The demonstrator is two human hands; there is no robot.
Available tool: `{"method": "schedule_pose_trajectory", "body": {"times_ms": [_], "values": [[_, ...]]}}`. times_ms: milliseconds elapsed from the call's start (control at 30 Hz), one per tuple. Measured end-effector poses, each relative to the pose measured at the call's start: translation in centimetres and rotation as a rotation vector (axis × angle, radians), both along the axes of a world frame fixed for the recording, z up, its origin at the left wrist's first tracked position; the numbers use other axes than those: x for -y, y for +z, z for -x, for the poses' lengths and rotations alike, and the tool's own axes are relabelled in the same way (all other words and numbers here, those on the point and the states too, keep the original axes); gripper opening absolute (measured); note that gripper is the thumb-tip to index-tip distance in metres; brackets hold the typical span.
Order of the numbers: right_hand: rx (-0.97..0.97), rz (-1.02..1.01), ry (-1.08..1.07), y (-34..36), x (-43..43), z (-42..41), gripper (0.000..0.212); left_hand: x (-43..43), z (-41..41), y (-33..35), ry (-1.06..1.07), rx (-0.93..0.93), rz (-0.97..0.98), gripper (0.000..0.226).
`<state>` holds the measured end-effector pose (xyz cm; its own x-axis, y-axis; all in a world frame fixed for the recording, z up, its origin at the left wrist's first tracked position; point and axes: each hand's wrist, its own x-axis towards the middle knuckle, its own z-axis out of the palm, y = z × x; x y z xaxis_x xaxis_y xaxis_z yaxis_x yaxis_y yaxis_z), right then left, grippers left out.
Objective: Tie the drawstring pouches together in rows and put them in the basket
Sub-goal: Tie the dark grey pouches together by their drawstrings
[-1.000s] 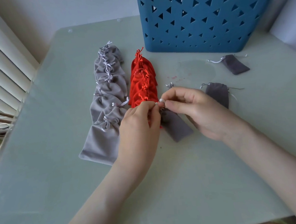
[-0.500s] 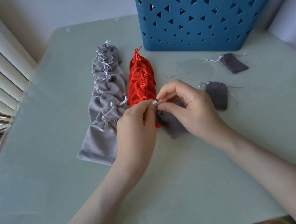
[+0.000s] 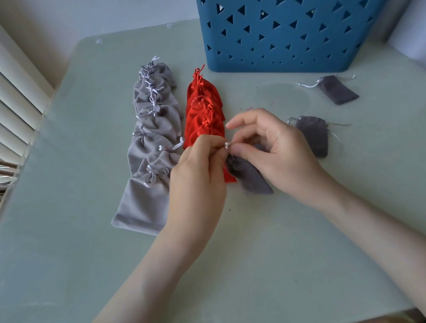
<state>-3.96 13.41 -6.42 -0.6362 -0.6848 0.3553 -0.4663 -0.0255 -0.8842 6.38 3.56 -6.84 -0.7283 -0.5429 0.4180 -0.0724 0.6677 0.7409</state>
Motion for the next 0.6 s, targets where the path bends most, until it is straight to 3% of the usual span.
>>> {"method": "schedule_pose_trajectory", "body": {"times_ms": [300,433,600], "values": [[-0.054,-0.018,0.009,-0.14,-0.04,0.17,0.025,-0.45,-0.07,0.19,0.004,-0.001,0.035,0.020],[0.057,-0.069,0.026,-0.26,0.15,0.31,0.011,-0.27,-0.05,0.18,0.047,-0.020,0.045,0.014],[0.120,-0.125,0.037,-0.09,0.25,0.61,0.018,-0.25,0.06,0.14,0.038,-0.019,0.039,0.009]]}}
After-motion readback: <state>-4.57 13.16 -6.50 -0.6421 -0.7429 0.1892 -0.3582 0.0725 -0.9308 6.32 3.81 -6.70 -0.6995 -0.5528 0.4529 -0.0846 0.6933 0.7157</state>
